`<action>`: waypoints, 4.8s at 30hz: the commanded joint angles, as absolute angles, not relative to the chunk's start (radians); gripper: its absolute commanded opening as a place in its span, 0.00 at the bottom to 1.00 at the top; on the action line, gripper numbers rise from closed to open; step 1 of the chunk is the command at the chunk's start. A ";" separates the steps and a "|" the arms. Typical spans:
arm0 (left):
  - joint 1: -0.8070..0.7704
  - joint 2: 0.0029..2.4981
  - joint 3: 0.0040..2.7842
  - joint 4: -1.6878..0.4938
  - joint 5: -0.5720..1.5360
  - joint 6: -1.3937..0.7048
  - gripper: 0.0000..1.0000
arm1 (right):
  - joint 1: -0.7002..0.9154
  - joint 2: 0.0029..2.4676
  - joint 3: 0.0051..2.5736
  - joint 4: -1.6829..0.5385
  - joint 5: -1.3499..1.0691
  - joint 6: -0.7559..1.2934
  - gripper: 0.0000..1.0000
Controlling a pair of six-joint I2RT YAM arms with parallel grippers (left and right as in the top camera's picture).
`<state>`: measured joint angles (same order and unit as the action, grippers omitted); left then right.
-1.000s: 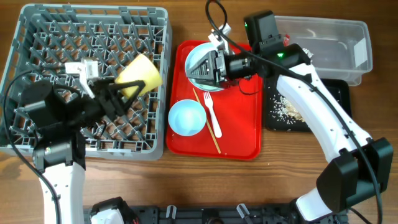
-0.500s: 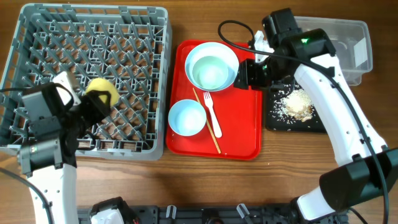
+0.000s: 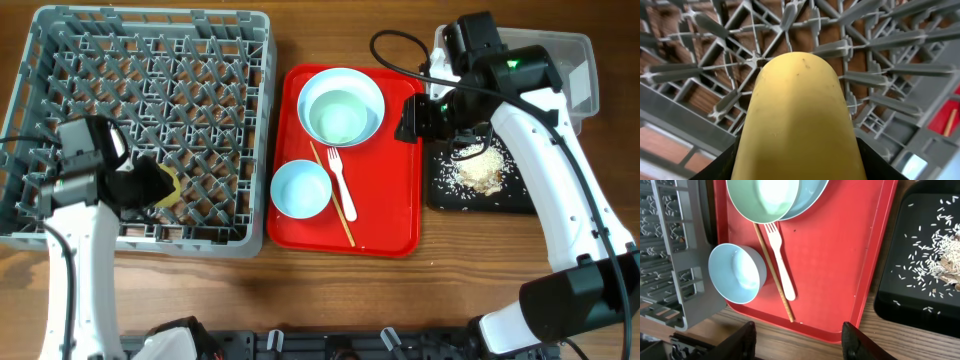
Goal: Sort waste into correct bins and load items into the dishwasher rack
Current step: 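Place the yellow cup into the dish rack with the left gripper, then grasp the light-blue bowl on the red tray with the left gripper, then carry the light-blue bowl to the dish rack and set it down, then move the left gripper to the green bowl on the white plate and grasp it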
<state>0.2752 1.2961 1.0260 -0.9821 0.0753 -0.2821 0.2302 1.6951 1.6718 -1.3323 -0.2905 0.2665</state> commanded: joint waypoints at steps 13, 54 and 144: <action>0.253 1.422 1.069 -0.925 0.141 -0.265 1.00 | 0.223 1.667 1.692 -1.372 -0.277 0.262 0.56; -0.699 1.846 1.148 -0.738 0.120 -0.168 0.34 | 0.072 1.547 1.692 -1.430 -0.123 0.340 1.00; -0.223 1.547 1.335 -0.468 0.226 -0.165 1.00 | -0.118 1.546 1.694 -1.468 -0.184 0.310 1.00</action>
<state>-0.0605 1.5078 1.3289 -0.5354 0.4946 -0.1341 -0.0914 1.5612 1.6726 -1.4612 -0.1532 0.3389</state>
